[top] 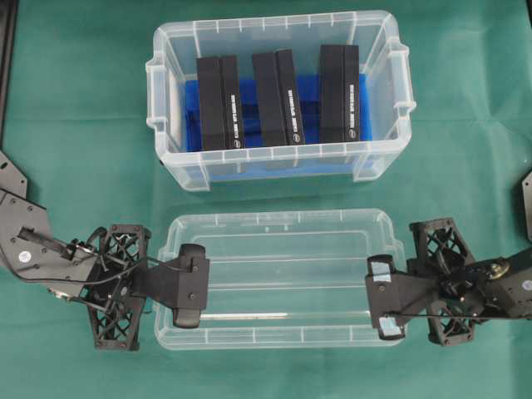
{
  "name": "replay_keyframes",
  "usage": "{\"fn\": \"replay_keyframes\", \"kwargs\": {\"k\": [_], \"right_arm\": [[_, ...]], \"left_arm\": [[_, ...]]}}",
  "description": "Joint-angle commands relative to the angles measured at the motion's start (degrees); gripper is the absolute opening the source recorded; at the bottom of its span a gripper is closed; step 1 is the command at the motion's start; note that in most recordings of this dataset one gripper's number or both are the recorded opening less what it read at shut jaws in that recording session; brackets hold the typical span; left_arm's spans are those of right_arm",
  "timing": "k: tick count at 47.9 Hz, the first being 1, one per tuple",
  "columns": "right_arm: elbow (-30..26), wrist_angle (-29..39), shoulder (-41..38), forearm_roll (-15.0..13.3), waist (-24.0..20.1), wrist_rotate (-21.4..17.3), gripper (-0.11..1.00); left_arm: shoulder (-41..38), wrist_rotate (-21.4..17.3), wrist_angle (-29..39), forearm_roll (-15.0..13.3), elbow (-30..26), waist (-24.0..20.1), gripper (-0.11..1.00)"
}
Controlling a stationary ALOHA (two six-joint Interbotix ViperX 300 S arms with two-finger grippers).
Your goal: Clamp the lid of the box with both arms, then lift and open it.
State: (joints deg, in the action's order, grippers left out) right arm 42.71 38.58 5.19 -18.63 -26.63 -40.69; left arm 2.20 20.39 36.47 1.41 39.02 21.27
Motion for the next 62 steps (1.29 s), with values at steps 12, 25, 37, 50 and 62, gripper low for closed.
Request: {"fn": "replay_keyframes", "kwargs": {"k": [12, 25, 37, 50, 62], "right_arm": [[3.3, 0.2, 5.4, -0.6, -1.5, -2.0, 0.00], [9.7, 1.8, 13.4, -0.6, -2.4, -5.8, 0.00], [10.2, 2.6, 15.3, -1.1, -2.3, -5.7, 0.00], [7.7, 2.8, 15.7, -1.1, -2.5, -5.0, 0.00], [0.9, 4.0, 18.8, -1.1, -5.1, -4.7, 0.00]], "left_arm": [[5.4, 5.2, -1.1, -0.2, 4.3, 2.5, 0.01], [9.8, 12.0, -1.0, -0.1, 9.5, 6.9, 0.01], [9.9, 12.9, -1.0, 0.2, 9.6, 7.3, 0.01], [10.6, 12.3, -0.8, 0.7, 7.6, 7.9, 0.01], [12.6, 12.2, 5.5, 1.5, 0.5, 11.4, 0.01]]}}
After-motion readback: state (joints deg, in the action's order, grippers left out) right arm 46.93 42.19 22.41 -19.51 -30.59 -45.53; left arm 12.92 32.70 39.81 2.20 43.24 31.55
